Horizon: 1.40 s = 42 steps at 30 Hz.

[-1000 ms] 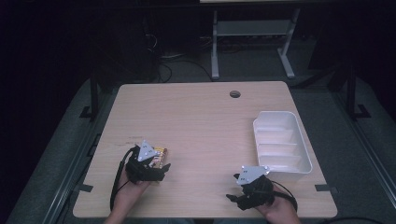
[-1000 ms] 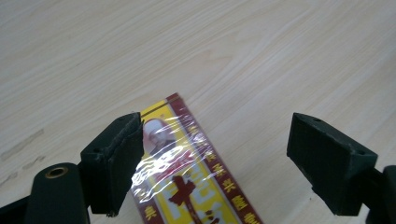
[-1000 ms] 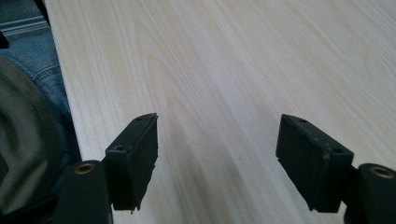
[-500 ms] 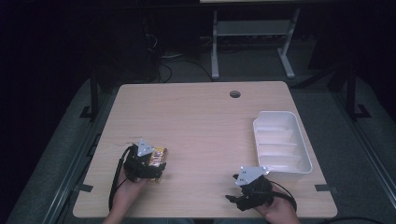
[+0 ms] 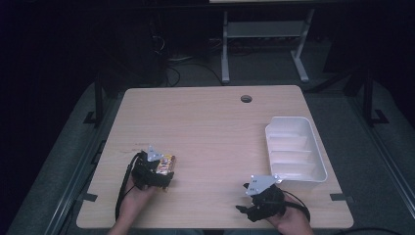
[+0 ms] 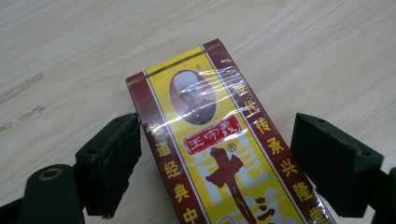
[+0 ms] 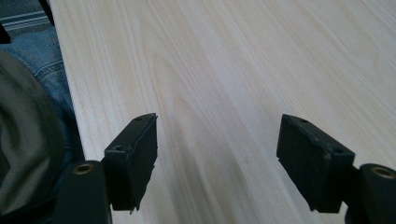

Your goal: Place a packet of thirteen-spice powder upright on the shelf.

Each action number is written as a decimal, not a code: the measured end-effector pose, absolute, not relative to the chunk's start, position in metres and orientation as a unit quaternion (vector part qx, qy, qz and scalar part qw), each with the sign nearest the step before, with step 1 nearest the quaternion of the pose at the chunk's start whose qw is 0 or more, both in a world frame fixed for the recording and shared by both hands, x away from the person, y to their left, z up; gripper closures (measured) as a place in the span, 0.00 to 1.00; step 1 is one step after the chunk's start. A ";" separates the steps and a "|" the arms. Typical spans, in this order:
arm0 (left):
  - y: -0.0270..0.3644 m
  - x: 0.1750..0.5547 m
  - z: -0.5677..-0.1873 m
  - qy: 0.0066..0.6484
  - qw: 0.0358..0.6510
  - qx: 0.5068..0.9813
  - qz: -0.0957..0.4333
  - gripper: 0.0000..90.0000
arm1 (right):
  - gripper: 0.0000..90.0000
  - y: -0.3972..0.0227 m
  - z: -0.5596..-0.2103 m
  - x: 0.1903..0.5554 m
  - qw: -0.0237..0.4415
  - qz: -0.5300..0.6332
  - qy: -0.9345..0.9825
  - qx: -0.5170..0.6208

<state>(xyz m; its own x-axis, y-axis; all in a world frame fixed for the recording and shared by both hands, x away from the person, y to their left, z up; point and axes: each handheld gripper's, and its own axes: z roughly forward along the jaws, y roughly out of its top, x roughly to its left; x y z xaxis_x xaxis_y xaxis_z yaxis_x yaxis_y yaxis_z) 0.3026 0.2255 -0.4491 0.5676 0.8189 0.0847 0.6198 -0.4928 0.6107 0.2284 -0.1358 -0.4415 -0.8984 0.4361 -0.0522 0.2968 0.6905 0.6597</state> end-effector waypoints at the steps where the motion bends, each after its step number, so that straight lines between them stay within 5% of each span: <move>1: 0.225 0.303 -0.450 0.426 0.266 0.845 0.184 0.18 | 0.32 -0.136 -0.442 0.228 0.103 0.338 0.914 0.201; 42: 0.224 0.308 -0.448 0.408 0.258 0.863 0.149 0.35 | 0.32 -0.135 -0.440 0.228 0.107 0.345 0.910 0.203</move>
<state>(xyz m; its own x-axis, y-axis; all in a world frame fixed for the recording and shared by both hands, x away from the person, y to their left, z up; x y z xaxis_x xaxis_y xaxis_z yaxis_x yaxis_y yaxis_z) 0.3080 0.2241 -0.4479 0.6220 0.7816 0.0466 0.6282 -0.5337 0.5661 0.2280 -0.1348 -0.4402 -0.8949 0.4428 -0.0553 0.2952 0.6802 0.6709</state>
